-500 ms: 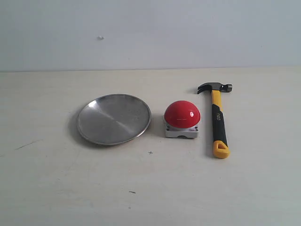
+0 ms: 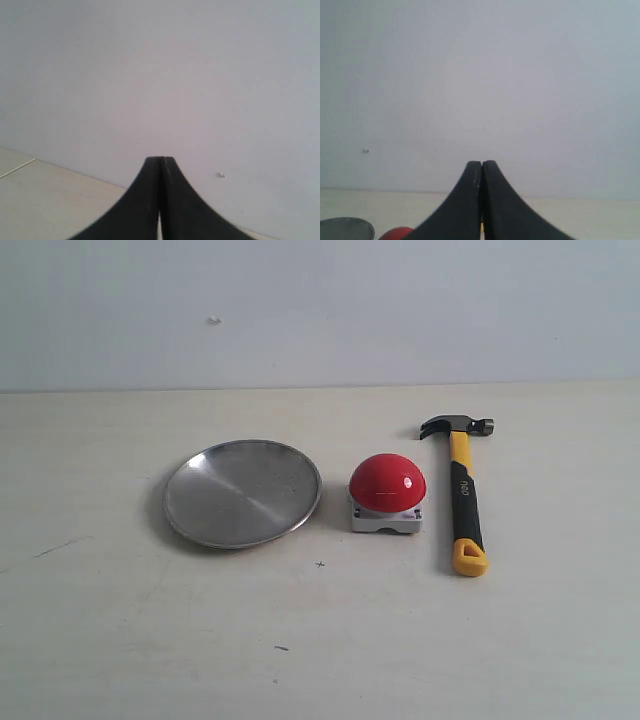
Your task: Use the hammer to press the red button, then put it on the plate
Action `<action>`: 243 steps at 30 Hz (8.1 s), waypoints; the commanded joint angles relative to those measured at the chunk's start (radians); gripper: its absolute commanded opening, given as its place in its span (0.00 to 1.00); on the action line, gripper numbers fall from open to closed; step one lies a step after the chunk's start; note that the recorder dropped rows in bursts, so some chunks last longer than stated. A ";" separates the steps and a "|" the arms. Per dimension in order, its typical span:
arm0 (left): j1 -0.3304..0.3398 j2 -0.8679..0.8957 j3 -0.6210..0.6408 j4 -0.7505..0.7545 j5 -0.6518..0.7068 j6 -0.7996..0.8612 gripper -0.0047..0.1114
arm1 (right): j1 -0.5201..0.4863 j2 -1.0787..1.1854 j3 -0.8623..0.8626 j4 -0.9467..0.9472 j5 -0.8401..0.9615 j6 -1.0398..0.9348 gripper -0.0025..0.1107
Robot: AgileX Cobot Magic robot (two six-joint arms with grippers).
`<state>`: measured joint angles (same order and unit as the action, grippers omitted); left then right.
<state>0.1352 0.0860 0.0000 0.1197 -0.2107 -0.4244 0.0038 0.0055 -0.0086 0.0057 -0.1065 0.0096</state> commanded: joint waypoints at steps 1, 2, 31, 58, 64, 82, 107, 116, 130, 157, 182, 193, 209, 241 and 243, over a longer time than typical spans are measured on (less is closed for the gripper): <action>0.003 -0.005 0.000 0.001 -0.001 0.001 0.04 | -0.006 -0.006 0.003 -0.006 -0.060 -0.010 0.02; 0.003 -0.005 0.000 0.001 -0.001 0.001 0.04 | -0.006 -0.006 0.003 -0.006 -0.075 -0.010 0.02; 0.003 -0.005 0.000 0.001 -0.001 0.001 0.04 | -0.006 -0.006 0.003 0.135 -0.234 0.630 0.02; 0.003 -0.005 0.000 0.001 -0.001 0.001 0.04 | -0.029 1.472 -1.050 0.499 0.590 -0.372 0.02; 0.003 -0.005 0.000 0.001 -0.001 0.001 0.04 | -0.029 1.621 -1.206 -0.020 0.898 0.103 0.07; 0.003 -0.005 0.000 0.001 -0.001 0.001 0.04 | -0.027 1.807 -1.342 -0.198 1.002 0.225 0.31; 0.003 -0.005 0.000 0.001 -0.001 0.001 0.04 | -0.027 2.421 -2.125 0.074 1.264 0.174 0.49; 0.003 -0.005 0.000 0.001 -0.001 0.001 0.04 | -0.027 2.557 -2.329 0.120 1.328 0.174 0.49; 0.003 -0.005 0.000 0.001 -0.001 0.001 0.04 | -0.027 2.633 -2.417 0.039 1.328 0.238 0.49; 0.003 -0.005 0.000 0.001 -0.001 0.001 0.04 | -0.027 2.695 -2.417 0.065 1.328 0.223 0.49; 0.003 -0.005 0.000 0.001 -0.001 0.001 0.04 | -0.027 2.686 -2.417 -0.006 1.328 0.093 0.02; 0.003 -0.005 0.000 0.001 -0.001 0.001 0.04 | -0.039 2.638 -2.417 0.196 1.328 -0.034 0.02; 0.003 -0.005 0.000 0.001 -0.001 0.001 0.04 | -0.089 2.523 -2.364 0.270 1.328 -0.104 0.02; 0.003 -0.005 0.000 0.001 -0.001 0.001 0.04 | -0.281 2.268 -1.954 0.949 1.328 -0.602 0.02; 0.003 -0.005 0.000 0.001 -0.001 0.001 0.04 | -0.298 2.260 -1.912 1.022 1.328 -0.655 0.02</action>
<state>0.1352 0.0860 0.0000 0.1197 -0.2107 -0.4225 -0.2800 2.3026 -1.9423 0.9046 1.2283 -0.5859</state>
